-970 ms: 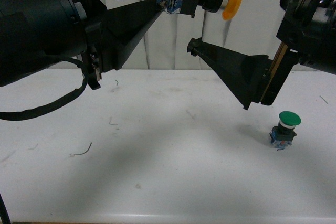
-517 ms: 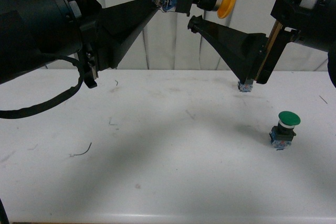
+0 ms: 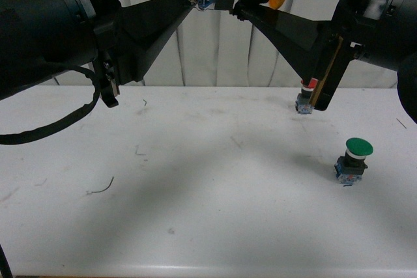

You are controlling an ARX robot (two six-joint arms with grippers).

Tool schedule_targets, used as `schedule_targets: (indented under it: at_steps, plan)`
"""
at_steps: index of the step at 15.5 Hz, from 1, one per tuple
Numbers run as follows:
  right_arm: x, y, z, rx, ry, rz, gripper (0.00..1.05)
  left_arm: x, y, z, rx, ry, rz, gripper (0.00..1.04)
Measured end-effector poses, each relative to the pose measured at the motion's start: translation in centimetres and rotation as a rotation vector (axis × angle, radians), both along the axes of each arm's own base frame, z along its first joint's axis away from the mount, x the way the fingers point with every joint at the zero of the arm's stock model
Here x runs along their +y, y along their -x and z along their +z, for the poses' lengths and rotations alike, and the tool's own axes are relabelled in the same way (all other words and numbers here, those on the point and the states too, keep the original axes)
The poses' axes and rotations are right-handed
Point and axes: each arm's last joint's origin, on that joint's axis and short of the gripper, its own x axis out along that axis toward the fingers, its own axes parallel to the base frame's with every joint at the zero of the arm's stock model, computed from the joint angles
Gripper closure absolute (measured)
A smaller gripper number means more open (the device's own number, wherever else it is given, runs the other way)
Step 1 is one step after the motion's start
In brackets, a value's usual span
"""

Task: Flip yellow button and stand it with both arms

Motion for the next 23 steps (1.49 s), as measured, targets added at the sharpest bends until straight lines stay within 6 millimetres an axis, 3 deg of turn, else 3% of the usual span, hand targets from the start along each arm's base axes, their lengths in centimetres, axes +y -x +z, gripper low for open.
schedule_targets:
  at_steps: [1, 2, 13, 18, 20, 21, 23]
  plan:
    - [0.1, 0.0, -0.3, 0.018, 0.005, 0.028, 1.02, 0.1, 0.0, 0.1, 0.0, 0.006, 0.021, 0.75]
    - [0.1, 0.0, -0.3, 0.019, 0.004, 0.028, 1.03, 0.1, 0.0, 0.1, 0.001, 0.005, 0.021, 0.75]
    - [0.0, -0.1, -0.5, 0.045, -0.006, 0.024, 1.03, 0.2, -0.1, 0.1, -0.003, -0.004, 0.023, 0.75]
    - [-2.4, 0.9, 1.1, 0.02, -0.038, -0.074, 1.03, 0.4, -0.2, 0.0, -0.001, -0.015, 0.013, 0.75]
    - [-3.3, 2.0, 0.9, 0.057, -0.047, -0.098, 1.03, 0.4, -0.2, -0.1, 0.003, -0.017, 0.01, 0.75]
    - [-3.7, 2.1, 1.2, 0.053, -0.054, -0.106, 1.01, 0.4, -0.2, -0.1, 0.002, -0.018, 0.007, 0.75]
    - [-4.0, 2.0, 1.2, 0.057, -0.056, -0.111, 0.77, 0.4, -0.2, -0.1, 0.008, -0.019, 0.008, 0.75]
